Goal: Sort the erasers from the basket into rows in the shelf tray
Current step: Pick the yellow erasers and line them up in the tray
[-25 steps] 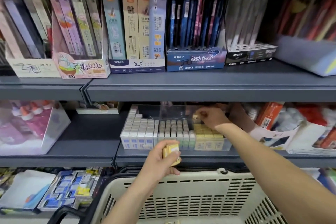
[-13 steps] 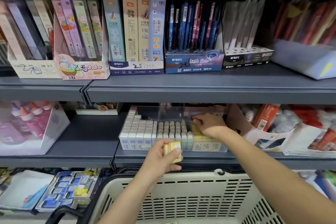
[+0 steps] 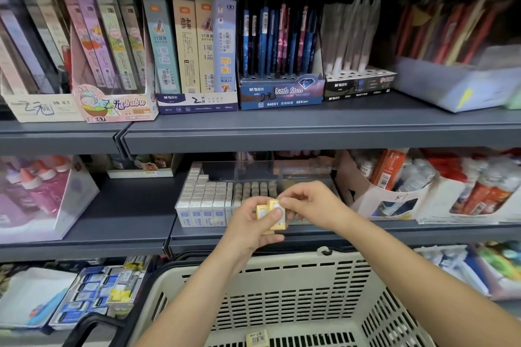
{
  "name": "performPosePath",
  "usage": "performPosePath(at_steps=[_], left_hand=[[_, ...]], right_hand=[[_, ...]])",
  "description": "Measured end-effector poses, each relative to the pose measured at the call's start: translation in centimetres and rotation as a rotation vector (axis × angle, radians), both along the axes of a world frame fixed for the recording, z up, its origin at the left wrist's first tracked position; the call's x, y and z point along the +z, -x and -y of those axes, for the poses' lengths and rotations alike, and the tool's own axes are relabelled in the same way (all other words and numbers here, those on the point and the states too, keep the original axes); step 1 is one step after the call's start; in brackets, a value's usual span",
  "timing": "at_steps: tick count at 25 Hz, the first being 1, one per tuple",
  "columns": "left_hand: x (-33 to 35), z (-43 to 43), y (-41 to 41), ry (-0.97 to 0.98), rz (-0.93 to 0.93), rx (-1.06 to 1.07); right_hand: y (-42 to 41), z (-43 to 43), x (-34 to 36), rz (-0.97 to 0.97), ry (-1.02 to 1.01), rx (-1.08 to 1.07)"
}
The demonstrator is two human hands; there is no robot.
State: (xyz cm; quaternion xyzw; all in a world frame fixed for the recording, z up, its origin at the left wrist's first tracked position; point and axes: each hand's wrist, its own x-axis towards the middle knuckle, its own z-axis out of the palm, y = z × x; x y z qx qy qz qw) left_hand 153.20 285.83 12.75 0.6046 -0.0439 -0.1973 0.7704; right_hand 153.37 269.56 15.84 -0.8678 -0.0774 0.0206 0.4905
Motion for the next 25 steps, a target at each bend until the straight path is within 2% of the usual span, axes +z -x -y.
performPosePath(at_steps=[5, 8, 12, 16, 20, 23, 25], left_hand=[[0.3, -0.1, -0.2, 0.177, -0.189, -0.068], [0.4, 0.2, -0.4, 0.184, -0.15, -0.007], [0.4, 0.8, -0.9, 0.064, -0.004, 0.085], [0.3, 1.5, -1.7, -0.057, 0.062, 0.129], [-0.2, 1.2, -3.2, -0.055, 0.004, 0.264], [-0.8, 0.2, -3.4, -0.175, 0.08, 0.269], [-1.2, -0.3, -3.3, -0.288, 0.191, 0.279]], right_hand=[[0.0, 0.8, 0.3, 0.002, -0.178, -0.002], [0.1, 0.8, 0.4, -0.061, -0.259, -0.018], [-0.2, 1.5, 0.9, -0.122, -0.315, -0.067], [-2.0, 2.3, 1.4, -0.18, -0.14, -0.052], [-5.8, 4.1, 1.9, -0.135, -0.071, -0.296], [-8.4, 5.4, 0.7, -0.016, 0.311, -0.376], [-9.7, 5.1, -0.3, 0.096, 0.364, -0.338]])
